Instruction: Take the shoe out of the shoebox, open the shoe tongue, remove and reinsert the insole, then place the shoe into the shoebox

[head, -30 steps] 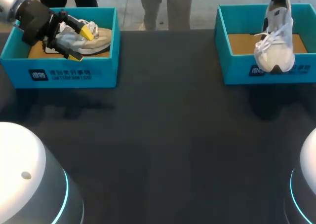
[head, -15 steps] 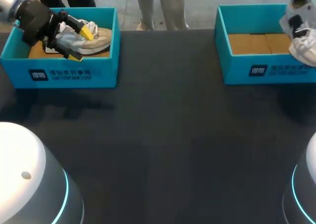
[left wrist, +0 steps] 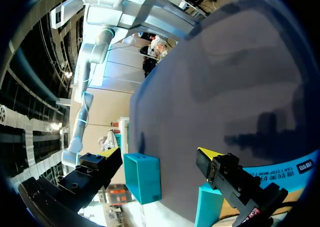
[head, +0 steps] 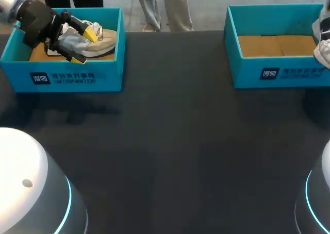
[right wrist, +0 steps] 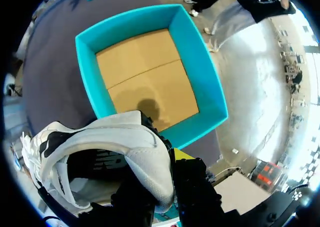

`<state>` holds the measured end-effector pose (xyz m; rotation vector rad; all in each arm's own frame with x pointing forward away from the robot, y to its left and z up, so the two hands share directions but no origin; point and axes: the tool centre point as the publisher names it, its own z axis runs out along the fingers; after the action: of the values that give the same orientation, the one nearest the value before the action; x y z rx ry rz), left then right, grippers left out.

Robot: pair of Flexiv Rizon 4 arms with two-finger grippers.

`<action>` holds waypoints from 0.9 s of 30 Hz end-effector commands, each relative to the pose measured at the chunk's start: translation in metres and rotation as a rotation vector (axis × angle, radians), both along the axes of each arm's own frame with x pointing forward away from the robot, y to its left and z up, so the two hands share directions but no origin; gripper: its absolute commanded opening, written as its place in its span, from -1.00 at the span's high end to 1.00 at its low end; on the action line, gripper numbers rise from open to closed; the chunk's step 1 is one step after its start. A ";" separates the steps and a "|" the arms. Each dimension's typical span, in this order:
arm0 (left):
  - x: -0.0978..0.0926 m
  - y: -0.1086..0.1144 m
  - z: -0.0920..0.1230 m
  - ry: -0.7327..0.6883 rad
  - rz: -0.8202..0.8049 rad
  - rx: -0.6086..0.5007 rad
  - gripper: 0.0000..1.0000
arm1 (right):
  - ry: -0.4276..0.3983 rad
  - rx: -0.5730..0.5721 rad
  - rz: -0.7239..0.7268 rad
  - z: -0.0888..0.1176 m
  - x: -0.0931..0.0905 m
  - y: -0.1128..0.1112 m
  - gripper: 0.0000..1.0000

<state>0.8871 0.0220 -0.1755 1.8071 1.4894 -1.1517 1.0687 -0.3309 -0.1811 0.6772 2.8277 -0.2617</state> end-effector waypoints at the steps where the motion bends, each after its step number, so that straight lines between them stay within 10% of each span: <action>1: -0.001 0.000 0.001 -0.003 0.001 0.003 -1.00 | -0.014 0.028 -0.132 0.002 -0.002 -0.011 1.00; 27: -0.001 0.000 0.001 -0.003 0.001 0.003 -1.00 | -0.132 0.064 -0.981 0.006 -0.028 -0.027 1.00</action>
<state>0.8871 0.0220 -0.1755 1.8071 1.4894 -1.1517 1.0380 -0.3578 -0.1789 1.8527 2.2340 -0.2526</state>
